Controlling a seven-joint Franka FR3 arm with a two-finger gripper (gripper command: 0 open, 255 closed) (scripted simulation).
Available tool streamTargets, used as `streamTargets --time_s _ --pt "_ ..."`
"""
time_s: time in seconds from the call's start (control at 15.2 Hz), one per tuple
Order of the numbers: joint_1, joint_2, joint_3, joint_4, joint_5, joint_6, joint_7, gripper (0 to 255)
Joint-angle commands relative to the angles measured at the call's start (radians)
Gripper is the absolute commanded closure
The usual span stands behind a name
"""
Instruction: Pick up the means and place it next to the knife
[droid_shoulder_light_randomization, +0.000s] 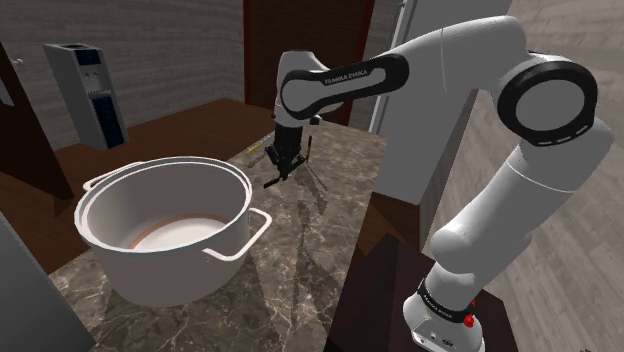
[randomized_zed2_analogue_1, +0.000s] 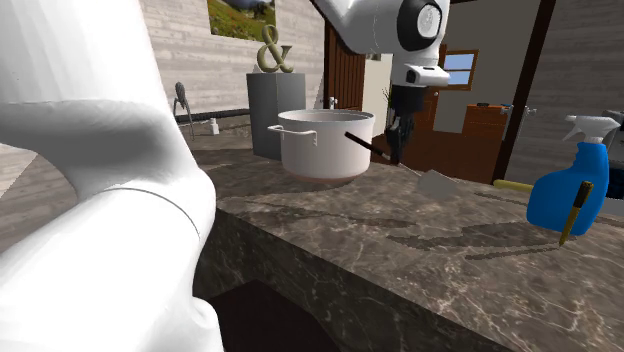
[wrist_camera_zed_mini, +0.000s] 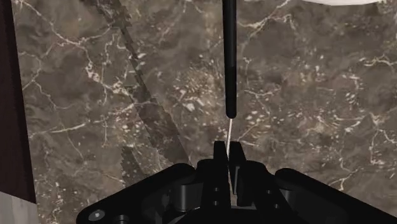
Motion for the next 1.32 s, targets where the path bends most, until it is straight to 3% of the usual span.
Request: streamTargets --time_s 0.0,0.33,0.73,1.25 --pt "-0.015 0.063 -0.008 0.055 -0.043 -0.005 -0.004 255" --pt "-0.035 0.222 -0.04 0.222 -0.143 -0.044 -0.02 255" --pt "-0.023 0.432 -0.088 0.487 -0.251 -0.13 -0.048 255" --pt "-0.022 0.457 -0.097 0.412 -0.266 -0.033 -0.042 255"
